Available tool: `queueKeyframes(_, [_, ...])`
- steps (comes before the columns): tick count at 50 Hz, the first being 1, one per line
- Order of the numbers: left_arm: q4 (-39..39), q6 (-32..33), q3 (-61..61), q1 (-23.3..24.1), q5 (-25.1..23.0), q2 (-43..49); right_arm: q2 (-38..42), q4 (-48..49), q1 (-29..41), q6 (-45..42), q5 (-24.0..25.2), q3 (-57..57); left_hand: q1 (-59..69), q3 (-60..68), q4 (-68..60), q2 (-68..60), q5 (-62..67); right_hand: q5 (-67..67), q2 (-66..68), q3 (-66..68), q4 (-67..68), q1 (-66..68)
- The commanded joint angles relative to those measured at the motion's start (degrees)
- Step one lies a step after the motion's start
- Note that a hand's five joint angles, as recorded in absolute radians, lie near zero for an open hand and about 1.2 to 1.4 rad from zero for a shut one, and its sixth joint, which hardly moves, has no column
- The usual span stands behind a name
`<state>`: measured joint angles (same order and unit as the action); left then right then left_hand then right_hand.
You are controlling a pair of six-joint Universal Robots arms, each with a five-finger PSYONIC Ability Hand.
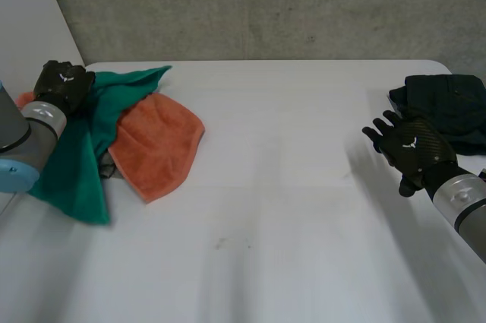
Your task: Fold the laundry.
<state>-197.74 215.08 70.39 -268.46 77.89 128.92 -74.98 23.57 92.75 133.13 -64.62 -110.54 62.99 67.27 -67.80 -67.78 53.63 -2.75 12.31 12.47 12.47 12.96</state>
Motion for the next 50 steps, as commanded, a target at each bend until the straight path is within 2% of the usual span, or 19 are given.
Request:
queueKeyframes(1, [-0.28, -7.38, -0.16, 4.16, 0.15, -6.30, -0.87, 0.17, -0.55, 0.29, -0.95, 0.77, 17.01, 12.73, -12.20, -12.22, 16.37, 2.75, -2.31, -2.47, -2.47, -2.96])
queueKeyframes(5, [-0.28, -15.63, -0.34, 8.20, 0.07, -12.63, -4.11, 0.25, -0.47, 0.46, -1.82, 0.94, 17.01, 12.73, -12.20, -12.22, 16.37, 2.75, -2.31, -2.47, -2.47, -2.96])
queueKeyframes(8, [-0.54, -22.84, -0.95, 13.21, -0.55, -16.33, -6.05, 0.25, -0.47, 1.08, -3.40, 1.21, 17.01, 12.73, -12.20, -12.22, 16.37, 2.75, -2.31, -2.47, -2.47, -2.96])
queueKeyframes(10, [-1.07, -27.92, -1.13, 16.54, -0.72, -18.87, -7.72, 0.25, -0.55, 2.57, -5.07, 1.73, 17.01, 12.73, -12.20, -12.22, 16.37, 2.75, -2.31, -2.47, -2.47, -2.96])
queueKeyframes(13, [-1.51, -32.07, -0.61, 20.15, -1.69, -20.73, -9.91, 0.25, -0.73, 6.24, -6.74, 2.35, 17.01, 12.73, -12.20, -12.22, 16.37, 2.75, -2.31, -2.47, -2.47, -2.96])
queueKeyframes(15, [-1.95, -35.15, -0.17, 24.72, -4.49, -20.30, -10.80, 0.25, -0.82, 8.45, -7.10, 2.52, 17.01, 12.73, -12.20, -12.22, 16.37, 2.75, -2.31, -2.47, -2.47, -2.96])
queueKeyframes(18, [-2.21, -35.87, 0.45, 30.87, -10.02, -16.44, -11.50, 0.08, -0.91, 11.53, -6.66, 2.79, 17.01, 12.73, -12.20, -12.22, 16.37, 2.75, -2.31, -2.47, -2.47, -2.96])
queueKeyframes(21, [-1.86, -35.69, 0.63, 34.12, -13.37, -11.10, -11.59, -0.01, -1.17, 13.82, -6.48, 2.70, 17.01, 12.73, -12.20, -12.22, 16.37, 2.75, -2.31, -2.47, -2.47, -2.96])
queueKeyframes(27, [1.82, -32.45, 0.37, 35.81, -14.08, -3.25, -11.33, -0.19, -2.66, 14.44, -6.05, 2.35, 17.01, 12.73, -12.20, -12.22, 16.37, 2.75, -2.31, -2.47, -2.47, -2.96])
queueKeyframes(32, [6.92, -21.48, 0.36, 35.90, -13.91, -3.50, -10.63, -1.68, -3.89, 14.26, -4.47, 2.96, 17.01, 12.73, -12.20, -12.22, 16.37, 2.75, -2.31, -2.47, -2.47, -2.96])
queueKeyframes(34, [7.98, -19.00, 0.71, 35.90, -13.82, -4.82, -10.10, -2.90, -4.24, 14.00, -2.11, 3.58, -1.71, -5.98, 6.51, 6.49, -2.34, 2.75, -2.31, -2.47, -2.47, -2.96])
queueKeyframes(35, [8.94, -17.95, 0.89, 35.72, -13.82, -7.00, -9.75, -3.35, -4.25, 14.00, -1.31, 4.02, -20.96, -25.24, 25.77, 25.75, -21.60, 2.75, -2.31, -2.47, -2.47, -2.96])
queueKeyframes(38, [10.53, -17.76, 2.03, 35.55, -13.82, -10.70, -7.56, -5.54, -4.07, 14.17, 2.21, 6.12, -33.90, -38.18, 38.71, 38.69, -34.54, 2.75, -2.31, -2.47, -2.47, -2.96])
queueKeyframes(40, [11.15, -17.94, 4.31, 35.11, -13.82, -14.22, -6.06, -7.21, -3.98, 14.26, 3.70, 7.44, -46.84, -51.12, 51.65, 51.63, -47.48, 2.75, -2.31, -2.47, -2.47, -2.96])
queueKeyframes(44, [11.50, -17.94, 8.35, 32.91, -13.21, -19.84, -2.99, -13.01, -3.72, 14.44, 6.52, 10.96, -50.76, -55.04, 55.57, 55.55, -51.40, 2.75, -2.31, -2.47, -2.47, -2.96])
queueKeyframes(47, [11.76, -18.29, 11.69, 31.77, -10.58, -22.40, -0.26, -16.00, -3.46, 13.82, 7.84, 13.86, -50.60, -54.87, 55.40, 55.38, -51.23, 2.75, -2.31, -2.47, -2.47, -2.96])
queueKeyframes(50, [12.20, -18.46, 16.26, 31.42, -4.70, -24.42, 3.16, -16.53, -2.40, 13.12, 7.93, 16.58, -50.26, -54.53, 55.07, 55.04, -50.89, 2.75, -2.31, -2.47, -2.47, -2.96])
